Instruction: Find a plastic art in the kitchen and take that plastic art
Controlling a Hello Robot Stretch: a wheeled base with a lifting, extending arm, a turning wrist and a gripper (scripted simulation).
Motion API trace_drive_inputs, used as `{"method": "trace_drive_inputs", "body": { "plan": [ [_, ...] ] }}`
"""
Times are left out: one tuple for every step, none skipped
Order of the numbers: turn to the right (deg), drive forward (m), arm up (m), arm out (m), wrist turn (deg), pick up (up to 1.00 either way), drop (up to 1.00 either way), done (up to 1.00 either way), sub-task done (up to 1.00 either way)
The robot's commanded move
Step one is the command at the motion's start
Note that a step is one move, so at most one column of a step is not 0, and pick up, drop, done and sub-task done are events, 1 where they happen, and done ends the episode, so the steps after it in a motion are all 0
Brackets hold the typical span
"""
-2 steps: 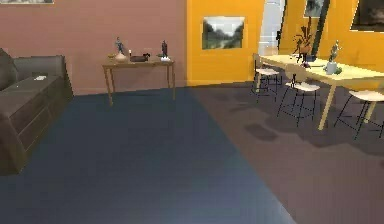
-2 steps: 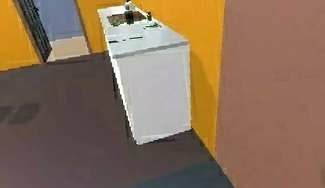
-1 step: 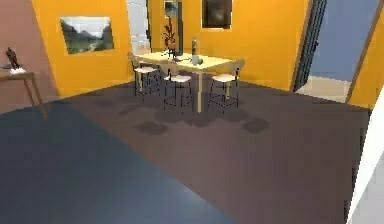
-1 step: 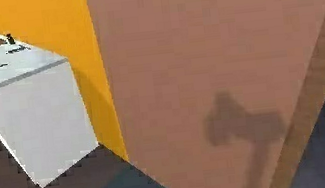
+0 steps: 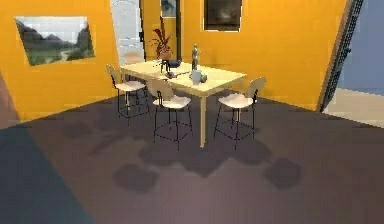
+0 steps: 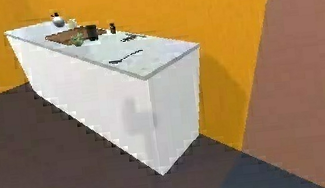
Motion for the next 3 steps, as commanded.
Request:
{"method": "trace_drive_inputs", "body": {
  "plan": [
    [0.0,1.00,0.00,0.00,0.0,0.00,0.00,0.00,0.00],
    [6.0,0.00,0.00,0.00,0.0,0.00,0.00,0.00,0.00],
    [0.0,0.40,0.00,0.00,0.0,0.00,0.00,0.00,0.00]
  ]
}}
